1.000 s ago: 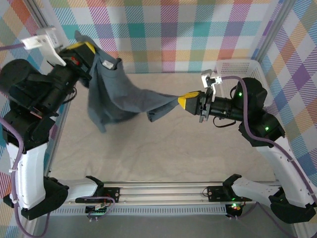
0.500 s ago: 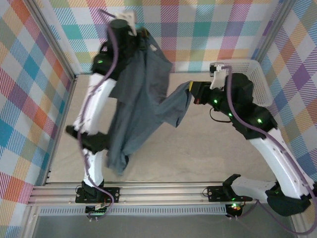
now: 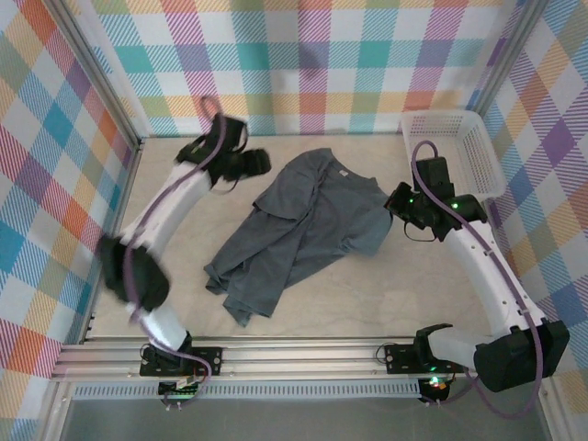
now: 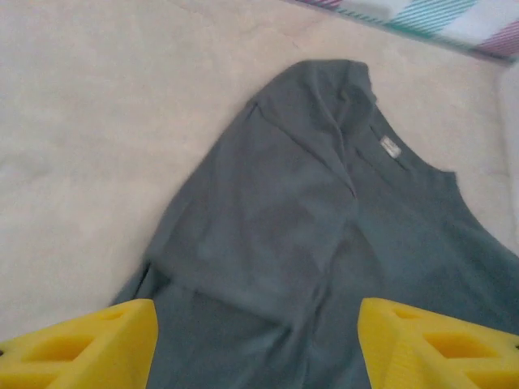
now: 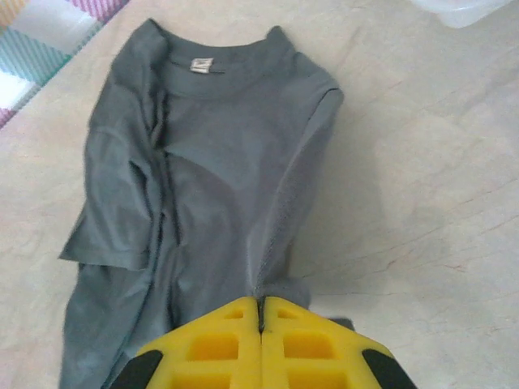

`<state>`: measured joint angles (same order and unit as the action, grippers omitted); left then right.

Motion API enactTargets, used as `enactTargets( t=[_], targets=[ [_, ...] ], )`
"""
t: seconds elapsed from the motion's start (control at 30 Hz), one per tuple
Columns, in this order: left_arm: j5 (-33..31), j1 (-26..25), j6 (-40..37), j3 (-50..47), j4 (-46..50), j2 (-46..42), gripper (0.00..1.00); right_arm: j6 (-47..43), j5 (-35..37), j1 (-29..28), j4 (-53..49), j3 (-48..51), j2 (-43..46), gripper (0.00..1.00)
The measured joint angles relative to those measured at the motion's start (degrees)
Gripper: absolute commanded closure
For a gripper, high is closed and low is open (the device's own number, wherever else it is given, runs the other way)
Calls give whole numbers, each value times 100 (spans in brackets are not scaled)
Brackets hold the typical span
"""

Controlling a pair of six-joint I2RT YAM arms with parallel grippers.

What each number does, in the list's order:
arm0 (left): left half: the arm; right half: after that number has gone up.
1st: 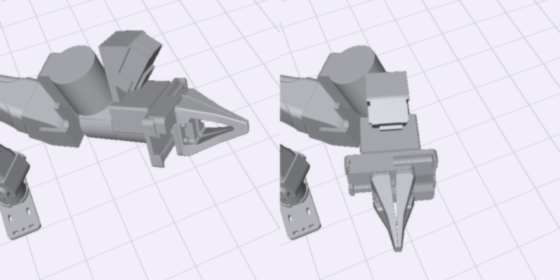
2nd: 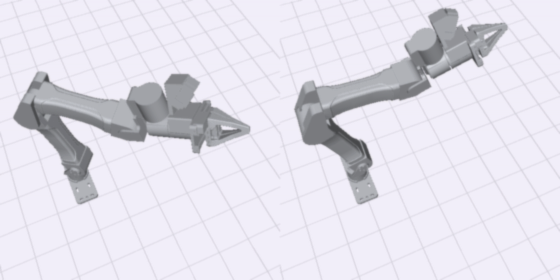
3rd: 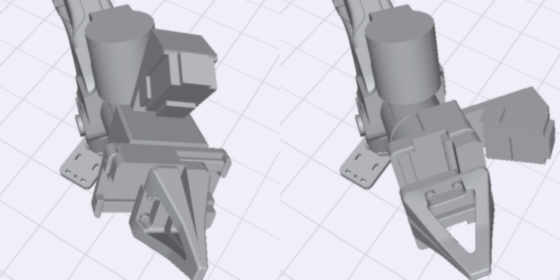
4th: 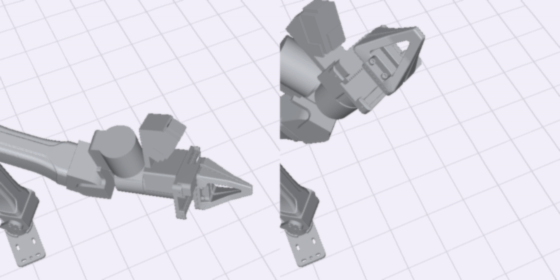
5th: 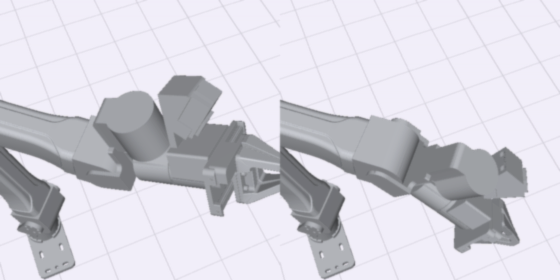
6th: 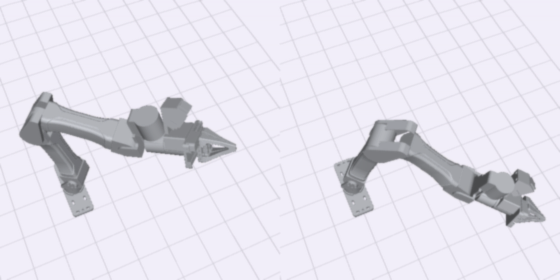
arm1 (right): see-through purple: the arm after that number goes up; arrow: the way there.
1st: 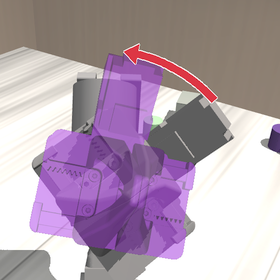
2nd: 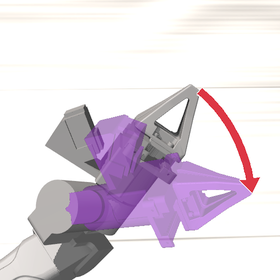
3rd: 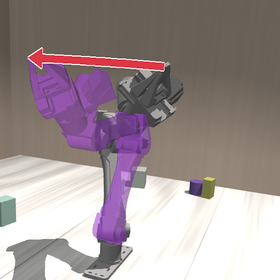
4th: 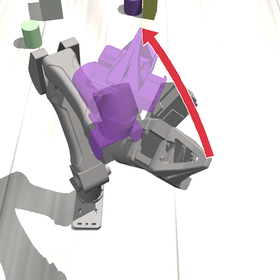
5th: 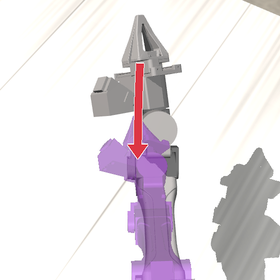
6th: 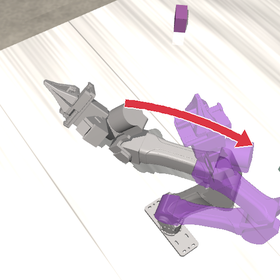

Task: Fold the inside-out t-shirt
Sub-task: Flatten out the T-shirt at the center of the table.

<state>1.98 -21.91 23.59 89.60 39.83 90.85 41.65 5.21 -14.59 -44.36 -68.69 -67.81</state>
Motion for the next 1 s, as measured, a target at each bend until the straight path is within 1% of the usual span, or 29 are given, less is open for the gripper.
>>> enactTargets(
  t=[0.1, 0.2, 0.27, 0.3, 0.37, 0.4, 0.5, 0.57, 0.6, 0.67, 0.7, 0.73, 0.77, 0.8, 0.9, 1.0],
  targets=[
    [-44, -146, 509, -1674, -144, -1893, 35, 2, -192, 0, 140, -4, -33, 100],
    [-103, -297, 1108, -3141, 48, -3169, 36, -13, -372, 0, 166, -59, -227, 100],
    [-96, -348, 1438, -3969, 254, -3626, 36, -33, -494, 0, 192, -85, -389, 100],
    [-90, -354, 1598, -4404, 372, -3788, 36, -48, -570, 0, 201, -85, -463, 100],
    [4, -372, 1790, -5001, 511, -3821, 34, -52, -710, 0, 210, -85, -573, 100],
    [68, -391, 1869, -5235, 531, -3775, 31, -52, -787, 0, 216, -85, -616, 100],
    [319, -463, 1982, -5486, 376, -3377, 23, -55, -979, 0, 227, -85, -664, 100],
    [446, -496, 2017, -5490, 74, -2962, 23, -57, -1060, 0, 229, -85, -664, 100],
    [487, -501, 2031, -5490, -92, -2730, 29, -59, -1084, 0, 229, -85, -664, 100],
    [505, -507, 2063, -5490, -323, -2382, 50, -59, -1110, 0, 229, -85, -662, 100],
    [501, -507, 2076, -5490, -411, -2286, 66, -57, -1113, 0, 229, -85, -658, 100],
    [487, -507, 2092, -5488, -468, -2256, 78, -57, -1113, 0, 229, -85, -649, 100],
    [450, -507, 2076, -5484, -507, -2253, 93, -57, -1110, 0, 227, -85, -638, 100],
    [413, -505, 2065, -5447, -505, -2253, 100, -57, -1108, 0, 223, -87, -621, 100],
    [269, -476, 1952, -5176, -393, -2238, 100, -55, -1040, 0, 168, -164, -533, 100],
    [162, -326, 1768, -4719, -166, -2236, 100, -57, -872, 0, 76, -313, -356, 100]
  ],
)
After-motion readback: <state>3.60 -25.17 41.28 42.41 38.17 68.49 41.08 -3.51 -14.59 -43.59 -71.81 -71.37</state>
